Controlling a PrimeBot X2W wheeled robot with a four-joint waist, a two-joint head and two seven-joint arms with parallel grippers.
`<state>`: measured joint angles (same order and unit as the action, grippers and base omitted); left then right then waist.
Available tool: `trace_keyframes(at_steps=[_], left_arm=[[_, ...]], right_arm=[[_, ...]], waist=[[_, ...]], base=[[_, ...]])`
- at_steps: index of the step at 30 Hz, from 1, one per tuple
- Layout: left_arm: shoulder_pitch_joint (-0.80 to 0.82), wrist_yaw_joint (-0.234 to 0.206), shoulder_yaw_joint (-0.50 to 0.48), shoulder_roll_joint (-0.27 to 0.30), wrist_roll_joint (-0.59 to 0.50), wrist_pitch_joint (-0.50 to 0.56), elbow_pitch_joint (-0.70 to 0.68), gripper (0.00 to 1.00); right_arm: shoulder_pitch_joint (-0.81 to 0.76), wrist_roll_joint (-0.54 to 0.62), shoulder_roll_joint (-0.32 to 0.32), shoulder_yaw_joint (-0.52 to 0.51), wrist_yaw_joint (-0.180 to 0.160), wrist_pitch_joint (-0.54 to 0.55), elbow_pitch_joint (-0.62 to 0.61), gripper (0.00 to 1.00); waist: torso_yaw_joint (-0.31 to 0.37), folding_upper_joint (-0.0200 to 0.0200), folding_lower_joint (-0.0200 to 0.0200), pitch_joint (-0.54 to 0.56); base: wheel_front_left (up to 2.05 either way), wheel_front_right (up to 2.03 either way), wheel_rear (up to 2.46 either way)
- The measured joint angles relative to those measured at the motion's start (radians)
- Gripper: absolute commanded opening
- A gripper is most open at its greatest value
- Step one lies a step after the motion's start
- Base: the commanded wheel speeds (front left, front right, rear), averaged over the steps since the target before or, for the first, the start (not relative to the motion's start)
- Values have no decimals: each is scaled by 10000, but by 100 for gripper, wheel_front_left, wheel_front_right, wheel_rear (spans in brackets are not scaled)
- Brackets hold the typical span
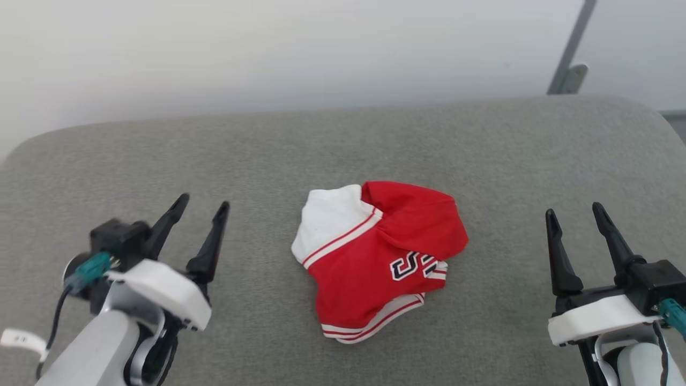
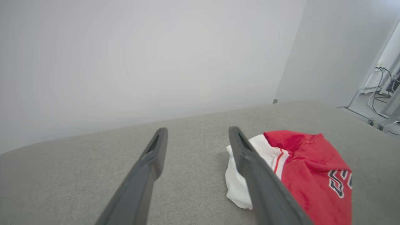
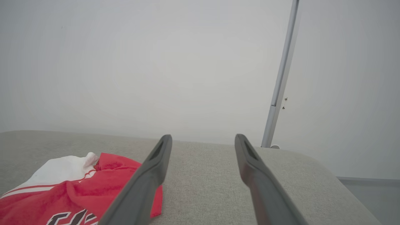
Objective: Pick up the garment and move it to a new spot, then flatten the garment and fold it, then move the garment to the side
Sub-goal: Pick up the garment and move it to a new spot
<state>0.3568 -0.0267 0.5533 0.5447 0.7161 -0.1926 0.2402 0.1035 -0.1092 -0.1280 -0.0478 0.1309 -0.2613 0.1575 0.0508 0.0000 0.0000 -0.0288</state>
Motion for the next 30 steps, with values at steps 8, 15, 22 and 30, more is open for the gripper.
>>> trace_keyframes(at_steps=[8,15,22,30], left_arm=[[-1157,-384,-825,84,165,-606,-336,100],[-2298,-522,-1954,-161,17,-675,-859,100],[-3248,-245,-2974,-815,-453,-679,-1187,100],[-3860,194,-3870,-1392,-1001,-681,-1256,100]], right_arm=[[-200,69,-8,-157,0,0,-104,100],[-391,69,27,-251,0,0,-215,100],[-591,42,44,-303,0,0,-263,100],[-831,40,169,-466,0,0,-391,100]], waist=[[-510,0,0,342],[-732,0,0,473],[-842,0,0,538],[-823,0,0,585]], base=[[0,0,0],[0,0,0],[0,0,0],[0,0,0]])
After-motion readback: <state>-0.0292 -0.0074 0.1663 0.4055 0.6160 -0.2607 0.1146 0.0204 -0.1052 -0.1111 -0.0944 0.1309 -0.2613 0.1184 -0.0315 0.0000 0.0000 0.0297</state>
